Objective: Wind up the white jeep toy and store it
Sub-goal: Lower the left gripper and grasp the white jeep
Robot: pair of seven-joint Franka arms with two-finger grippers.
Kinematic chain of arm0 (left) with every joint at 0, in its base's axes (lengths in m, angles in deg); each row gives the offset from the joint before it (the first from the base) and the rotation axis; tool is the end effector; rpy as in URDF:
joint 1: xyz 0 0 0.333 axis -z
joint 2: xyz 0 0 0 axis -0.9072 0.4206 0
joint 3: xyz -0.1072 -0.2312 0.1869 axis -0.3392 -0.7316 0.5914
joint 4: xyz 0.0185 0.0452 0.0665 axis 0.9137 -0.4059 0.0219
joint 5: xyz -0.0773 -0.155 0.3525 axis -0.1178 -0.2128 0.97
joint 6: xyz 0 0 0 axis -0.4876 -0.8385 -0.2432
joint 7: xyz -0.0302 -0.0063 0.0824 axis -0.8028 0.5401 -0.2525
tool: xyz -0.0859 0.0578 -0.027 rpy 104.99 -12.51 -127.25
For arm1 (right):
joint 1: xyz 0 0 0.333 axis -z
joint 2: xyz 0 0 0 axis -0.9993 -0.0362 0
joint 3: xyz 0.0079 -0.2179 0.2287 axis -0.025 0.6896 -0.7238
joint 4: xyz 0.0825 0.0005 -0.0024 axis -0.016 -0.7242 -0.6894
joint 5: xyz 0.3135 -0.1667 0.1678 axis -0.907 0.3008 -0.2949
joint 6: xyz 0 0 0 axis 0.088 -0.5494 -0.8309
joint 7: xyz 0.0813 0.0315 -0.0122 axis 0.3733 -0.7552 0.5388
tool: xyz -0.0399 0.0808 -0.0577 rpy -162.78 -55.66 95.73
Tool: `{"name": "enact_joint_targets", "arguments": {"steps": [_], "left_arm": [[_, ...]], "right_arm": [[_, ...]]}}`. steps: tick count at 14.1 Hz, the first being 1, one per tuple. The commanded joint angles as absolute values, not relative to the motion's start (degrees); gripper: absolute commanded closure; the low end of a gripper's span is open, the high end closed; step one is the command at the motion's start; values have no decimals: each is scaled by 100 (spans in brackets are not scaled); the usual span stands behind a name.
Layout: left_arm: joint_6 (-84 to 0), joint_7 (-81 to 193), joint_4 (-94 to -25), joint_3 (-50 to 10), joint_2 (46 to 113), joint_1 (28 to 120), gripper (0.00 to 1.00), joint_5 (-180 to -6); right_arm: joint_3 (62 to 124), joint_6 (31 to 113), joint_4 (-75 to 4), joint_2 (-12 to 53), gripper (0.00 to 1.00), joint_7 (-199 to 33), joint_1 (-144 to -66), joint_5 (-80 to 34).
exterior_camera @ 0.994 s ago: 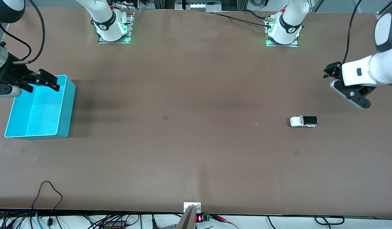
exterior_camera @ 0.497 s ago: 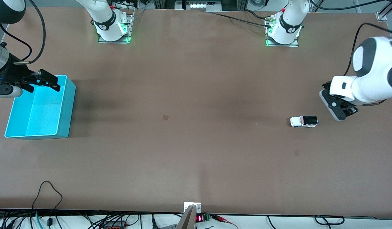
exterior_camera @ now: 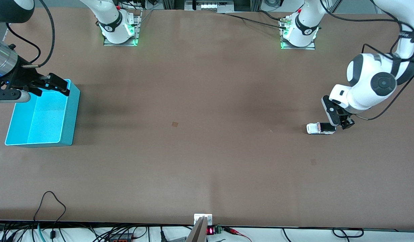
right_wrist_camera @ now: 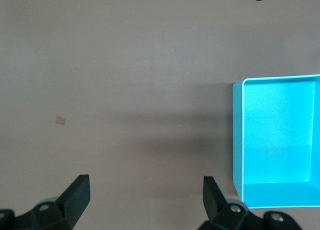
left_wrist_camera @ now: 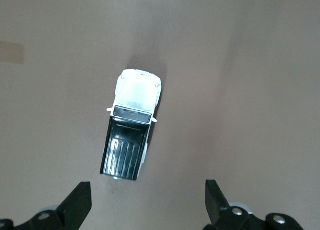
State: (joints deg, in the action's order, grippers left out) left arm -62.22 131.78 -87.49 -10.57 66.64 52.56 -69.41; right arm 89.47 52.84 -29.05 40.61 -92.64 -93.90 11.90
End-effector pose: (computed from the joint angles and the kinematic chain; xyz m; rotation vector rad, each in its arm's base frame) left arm 0.5415 0.0358 0.2707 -2.4093 1.8896 0.1811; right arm 0.5768 0.0456 0.5819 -3.1019 0.0205 -0.0133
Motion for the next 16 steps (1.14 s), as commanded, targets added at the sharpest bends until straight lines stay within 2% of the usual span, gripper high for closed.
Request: {"name": "enact_joint_targets", "arguments": {"steps": [1, 4, 9, 11, 12, 13, 16], "left_arm": [[-6809, 13440, -8746, -1087, 6930, 5194, 0, -6494], [-7407, 13747, -8738, -1096, 7255, 5168, 0, -6449], [-7804, 13853, -8738, -1114, 7642, 5001, 0, -6441], [-7893, 13853, -8738, -1131, 7738, 5001, 8, -6441], [-7901, 13862, -8729, -1131, 7756, 5001, 22, -6441], [-7902, 13871, -8729, -1140, 7765, 5001, 43, -6441], [-7902, 14089, -8694, -1158, 7774, 5027, 82, -6441]], "right_arm": [[8934, 5233, -2932, 4152, 0, -9673, -9610, 1423], [8952, 5250, -2923, 4126, 0, -9595, -9584, 1450], [8978, 5215, -2923, 4099, 0, -9577, -9549, 1459], [8995, 5215, -2914, 4064, 0, -9586, -9531, 1450], [8996, 5224, -2914, 4047, 0, -9586, -9531, 1459], [9004, 5224, -2914, 4047, 0, -9586, -9522, 1450], [9004, 5224, -2914, 4021, 0, -9577, -9522, 1450]]}}
